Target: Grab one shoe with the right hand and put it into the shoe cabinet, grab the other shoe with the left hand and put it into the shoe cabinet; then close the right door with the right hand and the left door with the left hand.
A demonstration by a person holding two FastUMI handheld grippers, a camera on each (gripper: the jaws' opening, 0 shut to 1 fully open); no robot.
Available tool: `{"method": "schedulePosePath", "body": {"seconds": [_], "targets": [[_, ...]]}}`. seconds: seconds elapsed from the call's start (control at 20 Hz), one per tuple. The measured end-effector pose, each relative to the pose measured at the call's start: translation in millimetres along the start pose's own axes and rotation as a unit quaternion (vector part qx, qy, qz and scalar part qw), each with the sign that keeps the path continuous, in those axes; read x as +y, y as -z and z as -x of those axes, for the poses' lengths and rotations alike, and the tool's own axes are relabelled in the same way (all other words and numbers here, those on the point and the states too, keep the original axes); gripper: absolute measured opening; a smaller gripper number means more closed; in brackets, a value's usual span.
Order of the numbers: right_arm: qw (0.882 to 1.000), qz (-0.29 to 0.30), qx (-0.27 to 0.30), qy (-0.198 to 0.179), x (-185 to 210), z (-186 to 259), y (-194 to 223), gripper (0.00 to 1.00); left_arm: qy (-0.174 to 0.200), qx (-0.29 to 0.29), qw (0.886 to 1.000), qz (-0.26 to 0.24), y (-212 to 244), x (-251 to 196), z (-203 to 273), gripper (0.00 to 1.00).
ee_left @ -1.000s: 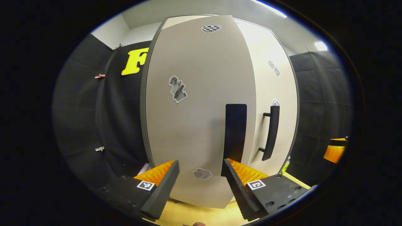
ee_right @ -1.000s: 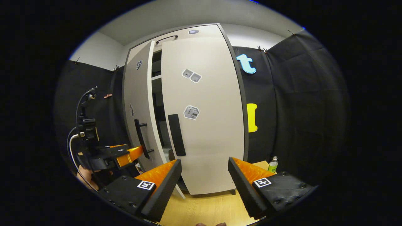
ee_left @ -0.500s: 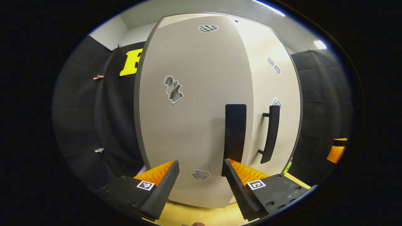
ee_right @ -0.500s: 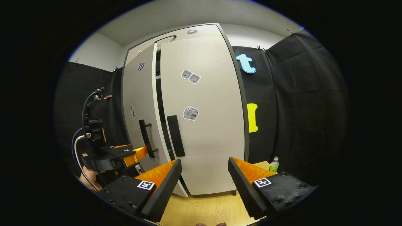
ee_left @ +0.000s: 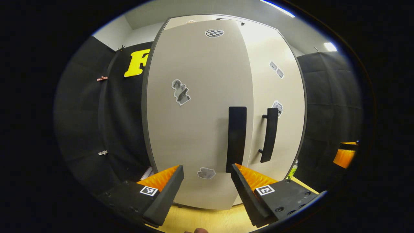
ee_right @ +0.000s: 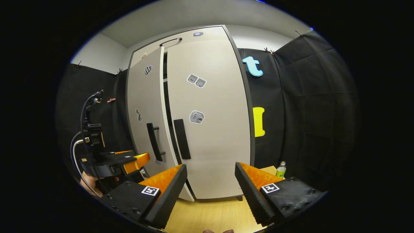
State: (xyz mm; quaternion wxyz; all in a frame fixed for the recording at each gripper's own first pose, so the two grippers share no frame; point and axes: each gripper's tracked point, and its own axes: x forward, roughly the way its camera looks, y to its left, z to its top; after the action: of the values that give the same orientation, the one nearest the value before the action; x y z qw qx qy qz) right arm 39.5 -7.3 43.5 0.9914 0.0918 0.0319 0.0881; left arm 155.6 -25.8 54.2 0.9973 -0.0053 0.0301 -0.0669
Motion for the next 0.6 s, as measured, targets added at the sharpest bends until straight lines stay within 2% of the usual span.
{"method": "schedulePosePath", "body": {"seconds": [0.6], "targets": [[1.0, 0.029, -0.011, -0.003, 12, 34, -12, 0.98, 0.012, -0.016, 1.0, -0.005, -4, -4, 73, 0.94]]}}
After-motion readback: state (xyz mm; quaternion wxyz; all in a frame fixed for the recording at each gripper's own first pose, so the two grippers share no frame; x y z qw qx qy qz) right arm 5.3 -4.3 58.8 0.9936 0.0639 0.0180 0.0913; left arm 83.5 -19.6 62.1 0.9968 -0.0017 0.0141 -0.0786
